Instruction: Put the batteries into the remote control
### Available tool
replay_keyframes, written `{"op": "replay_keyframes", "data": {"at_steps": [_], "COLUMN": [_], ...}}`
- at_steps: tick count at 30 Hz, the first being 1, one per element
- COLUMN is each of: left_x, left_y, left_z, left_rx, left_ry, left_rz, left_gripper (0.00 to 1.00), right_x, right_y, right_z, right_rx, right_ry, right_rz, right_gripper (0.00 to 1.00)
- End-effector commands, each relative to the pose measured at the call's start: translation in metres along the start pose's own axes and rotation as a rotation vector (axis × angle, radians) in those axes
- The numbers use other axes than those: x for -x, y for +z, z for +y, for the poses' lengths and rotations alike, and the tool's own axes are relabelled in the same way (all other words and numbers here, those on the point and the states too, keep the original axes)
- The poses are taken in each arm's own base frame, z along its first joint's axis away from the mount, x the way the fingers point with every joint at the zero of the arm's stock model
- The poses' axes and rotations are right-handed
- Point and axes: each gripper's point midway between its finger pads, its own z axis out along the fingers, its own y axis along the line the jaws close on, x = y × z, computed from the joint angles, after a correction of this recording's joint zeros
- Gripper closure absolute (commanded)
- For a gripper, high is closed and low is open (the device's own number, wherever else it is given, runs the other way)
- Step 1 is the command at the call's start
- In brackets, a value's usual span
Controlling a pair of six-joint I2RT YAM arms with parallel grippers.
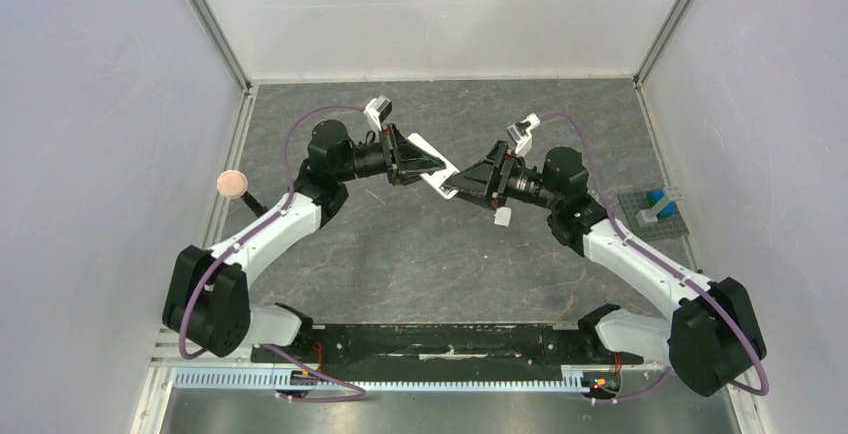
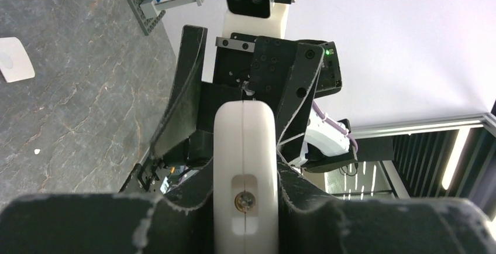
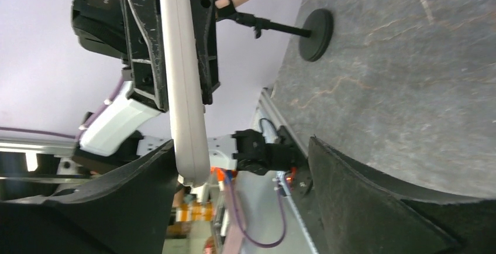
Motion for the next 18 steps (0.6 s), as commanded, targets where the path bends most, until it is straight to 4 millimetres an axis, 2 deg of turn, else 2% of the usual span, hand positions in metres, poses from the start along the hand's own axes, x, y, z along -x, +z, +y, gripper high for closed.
{"op": "replay_keyframes", "data": {"at_steps": [1,6,9,13,18], "left_x": [-0.010,-0.008,-0.006,-0.001,0.003], "left_y": [-0.007,-0.006,-0.006,-0.007,-0.010], "left_z": [-0.030,-0.005,0.002,0.000,-0.009], "left_rx": [-0.072,0.009,0.027,0.020,-0.002], "left_ry": [0.079,0.143,0.184,0.220,0.281], "left_rz": [0.034,0.014,-0.007,-0.042,-0.090], "left_gripper": [0.98,0.98,0.98,0.98,0.98], "right_x": [0.023,0.032,0.034,0.028,0.022], "right_y": [-0.006,-0.009,-0.013,-0.015,-0.017], "right_z": [-0.008,0.035,0.051,0.047,0.031], "right_rx": [-0.070,0.069,0.122,0.111,0.070], "right_ry": [-0.117,-0.165,-0.189,-0.200,-0.209], "right_rz": [-0.128,-0.164,-0.175,-0.155,-0.155], "right_gripper": [0.15,0.09,0.06,0.06,0.06]}}
